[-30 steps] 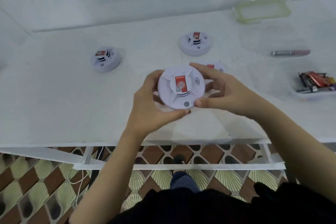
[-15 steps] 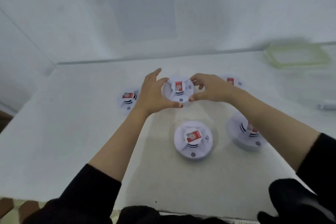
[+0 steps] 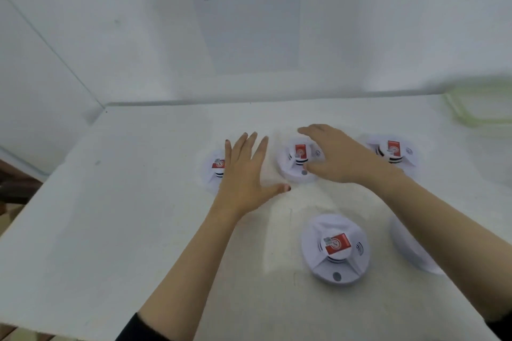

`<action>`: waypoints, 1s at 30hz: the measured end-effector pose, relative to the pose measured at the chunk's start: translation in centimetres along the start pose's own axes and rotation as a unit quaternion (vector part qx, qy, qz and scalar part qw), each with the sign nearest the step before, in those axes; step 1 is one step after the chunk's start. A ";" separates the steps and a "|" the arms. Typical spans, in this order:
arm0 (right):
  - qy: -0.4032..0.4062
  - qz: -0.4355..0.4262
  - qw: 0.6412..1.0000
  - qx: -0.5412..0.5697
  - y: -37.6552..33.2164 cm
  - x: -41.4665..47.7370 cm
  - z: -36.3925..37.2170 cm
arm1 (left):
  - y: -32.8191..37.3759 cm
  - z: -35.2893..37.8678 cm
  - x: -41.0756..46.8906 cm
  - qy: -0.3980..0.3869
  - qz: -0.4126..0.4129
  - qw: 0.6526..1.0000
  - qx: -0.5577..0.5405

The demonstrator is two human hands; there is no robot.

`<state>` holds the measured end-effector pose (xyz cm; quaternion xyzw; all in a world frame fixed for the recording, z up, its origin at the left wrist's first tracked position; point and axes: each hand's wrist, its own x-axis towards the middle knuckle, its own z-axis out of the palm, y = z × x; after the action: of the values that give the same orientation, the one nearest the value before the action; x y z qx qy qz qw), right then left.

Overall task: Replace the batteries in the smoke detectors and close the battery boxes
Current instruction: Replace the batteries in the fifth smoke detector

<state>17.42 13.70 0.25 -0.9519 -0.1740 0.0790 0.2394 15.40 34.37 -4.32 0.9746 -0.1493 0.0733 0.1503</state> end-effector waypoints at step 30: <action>-0.146 -0.081 0.738 0.654 -7.4 0.6 4.3 | -1.0 -4.6 -6.6 0.121 -0.144 0.900 -0.394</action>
<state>14.82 21.85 0.05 -0.5201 -0.1884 0.2914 0.7805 8.98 38.49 -1.51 0.8304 -0.0043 0.1037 0.5474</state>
